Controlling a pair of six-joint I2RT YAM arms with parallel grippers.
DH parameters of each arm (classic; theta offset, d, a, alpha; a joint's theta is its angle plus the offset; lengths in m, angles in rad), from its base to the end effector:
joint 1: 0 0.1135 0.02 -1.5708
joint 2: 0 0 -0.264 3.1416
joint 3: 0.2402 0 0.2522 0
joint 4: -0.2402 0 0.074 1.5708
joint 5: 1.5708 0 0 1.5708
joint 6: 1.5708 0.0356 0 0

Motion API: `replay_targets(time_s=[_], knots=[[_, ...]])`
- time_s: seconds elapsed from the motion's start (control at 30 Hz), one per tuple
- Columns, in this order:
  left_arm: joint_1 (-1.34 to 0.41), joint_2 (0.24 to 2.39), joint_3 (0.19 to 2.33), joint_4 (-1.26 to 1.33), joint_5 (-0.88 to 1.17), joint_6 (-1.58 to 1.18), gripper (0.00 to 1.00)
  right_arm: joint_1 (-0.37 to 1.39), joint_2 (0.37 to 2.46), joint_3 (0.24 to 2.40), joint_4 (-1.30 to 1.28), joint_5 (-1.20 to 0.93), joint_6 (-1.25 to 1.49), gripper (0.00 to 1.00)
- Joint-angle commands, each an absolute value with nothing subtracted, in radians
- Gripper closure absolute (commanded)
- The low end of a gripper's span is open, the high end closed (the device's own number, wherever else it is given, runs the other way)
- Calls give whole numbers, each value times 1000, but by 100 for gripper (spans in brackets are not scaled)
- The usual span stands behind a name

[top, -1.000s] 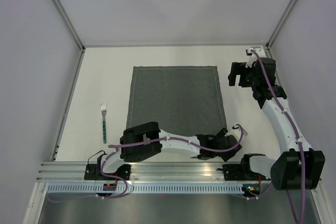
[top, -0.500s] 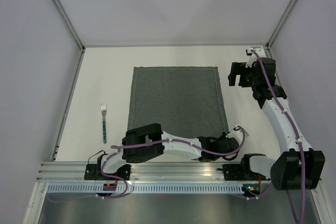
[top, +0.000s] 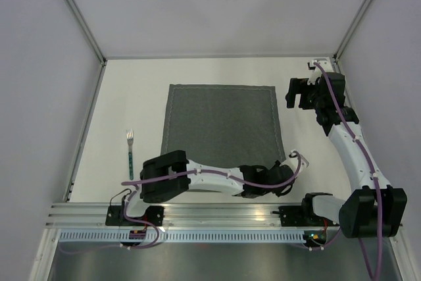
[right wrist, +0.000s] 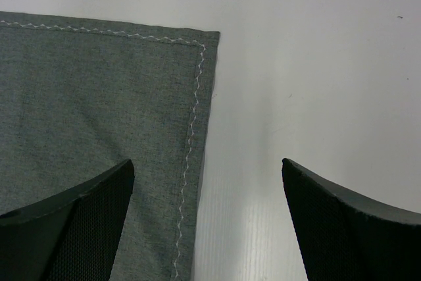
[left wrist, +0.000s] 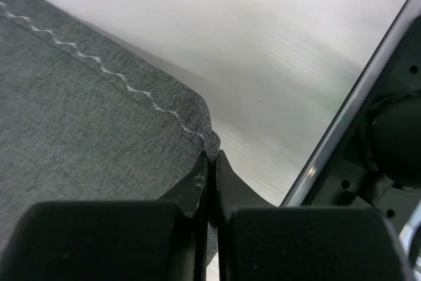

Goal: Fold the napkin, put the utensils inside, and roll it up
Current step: Fold the napkin

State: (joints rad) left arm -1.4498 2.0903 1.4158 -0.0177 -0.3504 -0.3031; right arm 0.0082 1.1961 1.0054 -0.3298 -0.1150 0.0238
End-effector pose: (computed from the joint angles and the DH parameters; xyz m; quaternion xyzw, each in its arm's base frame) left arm 0.0680 -0.4577 0.1680 0.4212 0.7889 -0.2209 0.3892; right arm 0.2701 0.0063 0.3173 -0.0221 0.8640 0.0577 0.4997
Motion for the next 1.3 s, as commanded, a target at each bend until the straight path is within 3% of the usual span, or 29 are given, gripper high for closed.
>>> replay_targets(time_s=[0.0, 0.17, 0.43, 0.87, 1.27], knots=[[-1385, 1944, 1384, -21, -255, -370, 98, 8, 1206, 1048, -350, -112, 23, 2], [-1266, 1850, 1339, -74, -184, -443, 98, 8, 1216, 1046, -354, -149, 25, 2], [-934, 1767, 1240, -72, -5, -546, 98, 9, 1244, 1051, -367, -189, 28, 2], [-457, 1824, 1292, -127, 205, -574, 98, 8, 1278, 1048, -373, -245, 15, 2], [-310, 1919, 1410, -178, 264, -577, 98, 8, 1270, 1045, -374, -249, 9, 2]])
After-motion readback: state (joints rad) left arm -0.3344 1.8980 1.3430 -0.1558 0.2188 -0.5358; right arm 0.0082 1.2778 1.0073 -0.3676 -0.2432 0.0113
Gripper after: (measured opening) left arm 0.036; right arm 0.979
